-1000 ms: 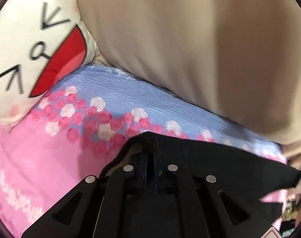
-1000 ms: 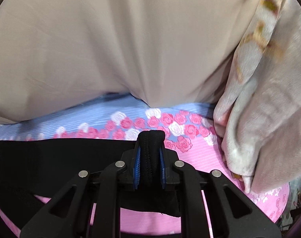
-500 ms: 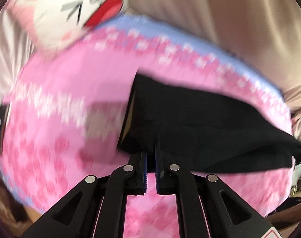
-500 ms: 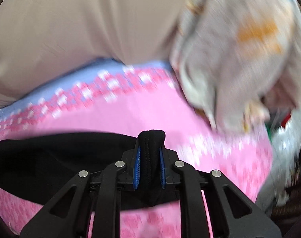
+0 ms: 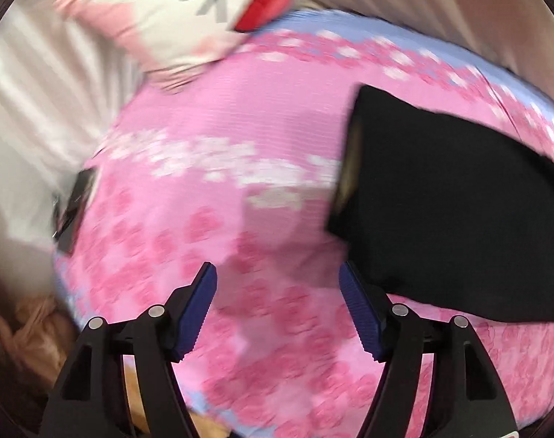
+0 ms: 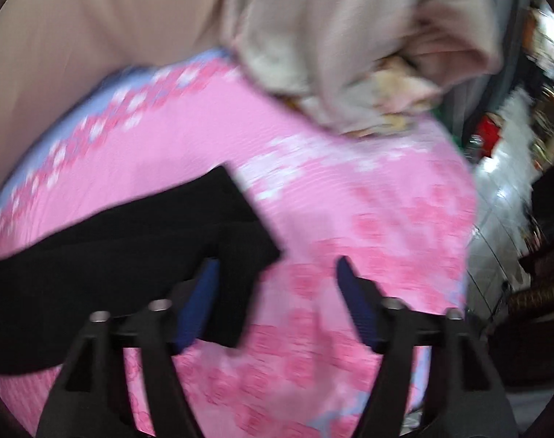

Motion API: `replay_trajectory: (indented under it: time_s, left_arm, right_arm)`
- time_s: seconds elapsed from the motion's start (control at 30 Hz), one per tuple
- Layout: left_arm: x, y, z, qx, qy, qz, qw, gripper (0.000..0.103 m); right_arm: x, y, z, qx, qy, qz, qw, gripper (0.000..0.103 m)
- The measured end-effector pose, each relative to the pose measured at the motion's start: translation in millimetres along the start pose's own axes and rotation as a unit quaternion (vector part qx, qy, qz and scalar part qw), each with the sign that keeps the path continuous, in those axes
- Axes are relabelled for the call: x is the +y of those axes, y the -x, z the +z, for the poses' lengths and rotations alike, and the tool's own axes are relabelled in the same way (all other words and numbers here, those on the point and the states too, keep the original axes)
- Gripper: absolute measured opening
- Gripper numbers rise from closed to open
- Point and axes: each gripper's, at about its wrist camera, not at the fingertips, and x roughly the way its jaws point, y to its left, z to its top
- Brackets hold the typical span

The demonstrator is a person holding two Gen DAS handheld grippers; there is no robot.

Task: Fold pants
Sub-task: 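Open both grippers to release the folded pants onto the sheet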

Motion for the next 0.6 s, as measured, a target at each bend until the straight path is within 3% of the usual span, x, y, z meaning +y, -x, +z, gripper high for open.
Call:
replay_trajectory:
  time_s: [0.07, 0.17, 0.2, 0.3, 0.37, 0.4, 0.43, 0.5, 0.57, 0.6]
  left_arm:
    - [8.0, 19.2, 8.4, -0.031, 0.022, 0.008, 0.9993, 0.067]
    - [-13.3, 43.9, 31.2, -0.082, 0.012, -0.005, 0.9965, 0.067]
    - [-29.6, 50.7, 42.0, -0.096, 0.009, -0.020, 0.9951, 0.067]
    - [-79.6, 61.7, 61.1, -0.114, 0.003, -0.080, 0.9902, 0.069]
    - [-115.1, 61.6, 66.5, -0.110, 0.001, -0.121, 0.9865, 0.069]
    - [-135.4, 58.8, 68.1, -0.100, -0.002, -0.142, 0.9848, 0.069]
    - [-151.0, 55.7, 68.6, -0.089, -0.006, -0.151, 0.9844, 0.069]
    - [-182.5, 47.9, 63.4, -0.068, -0.024, -0.155, 0.9852, 0.069]
    - [-198.8, 40.5, 53.4, -0.053, -0.039, -0.147, 0.9869, 0.069]
    - [-207.2, 33.4, 45.2, -0.040, -0.047, -0.147, 0.9872, 0.069]
  right_arm:
    - [-16.5, 14.0, 5.9, -0.007, -0.033, 0.006, 0.999, 0.069]
    - [-13.7, 9.0, 23.3, 0.001, -0.051, 0.048, 0.998, 0.069]
    - [-10.0, 0.5, 27.8, 0.015, -0.054, 0.057, 0.997, 0.070]
    - [17.4, -53.2, 31.5, 0.112, -0.046, 0.074, 0.990, 0.074]
    - [44.0, -78.6, 30.2, 0.144, 0.001, 0.083, 0.986, 0.030]
    - [57.4, -75.5, 35.3, 0.137, 0.024, 0.085, 0.987, 0.009]
    - [68.2, -61.0, 44.6, 0.104, 0.042, 0.100, 0.989, 0.008]
    - [83.8, -0.4, 70.7, -0.004, 0.080, 0.146, 0.986, 0.008]
    - [86.5, 43.1, 81.9, -0.077, 0.132, 0.131, 0.979, 0.008]
    - [85.9, 46.2, 78.8, -0.089, 0.168, 0.107, 0.976, 0.011]
